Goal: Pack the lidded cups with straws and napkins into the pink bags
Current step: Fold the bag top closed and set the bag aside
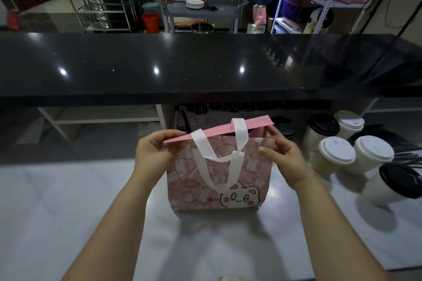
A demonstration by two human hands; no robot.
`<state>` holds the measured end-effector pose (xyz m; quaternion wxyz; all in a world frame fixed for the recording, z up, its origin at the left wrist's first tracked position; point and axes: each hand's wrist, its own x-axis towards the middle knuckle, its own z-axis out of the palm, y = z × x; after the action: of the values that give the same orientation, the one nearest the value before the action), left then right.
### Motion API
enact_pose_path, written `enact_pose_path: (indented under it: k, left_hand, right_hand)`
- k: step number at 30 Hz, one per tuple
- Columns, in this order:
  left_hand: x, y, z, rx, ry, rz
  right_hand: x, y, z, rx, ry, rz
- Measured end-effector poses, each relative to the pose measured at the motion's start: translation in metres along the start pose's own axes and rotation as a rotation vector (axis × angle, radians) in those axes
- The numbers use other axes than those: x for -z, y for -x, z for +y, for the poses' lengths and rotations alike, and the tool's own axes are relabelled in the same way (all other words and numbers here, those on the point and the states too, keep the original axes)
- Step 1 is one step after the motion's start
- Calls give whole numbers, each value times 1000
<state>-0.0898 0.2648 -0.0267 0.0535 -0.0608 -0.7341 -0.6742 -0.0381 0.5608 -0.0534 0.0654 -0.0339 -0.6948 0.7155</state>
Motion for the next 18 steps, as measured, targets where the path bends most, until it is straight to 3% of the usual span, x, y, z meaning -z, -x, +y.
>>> enact_pose_path:
  k: [5,11,14,18]
  left_hand:
    - [3,0,-1,11,16,17]
    - [8,0,-4,13,114,0]
    - [8,1,-7,-20,96,-34]
    - [13,-4,-12,-88,32,-60]
  right_hand:
    - [-22,3,6,189,-75,196]
    - [-34,5,16,267,-39,364]
    - [-31,2,16,353,99,379]
    - [-14,-4,9,577,480,232]
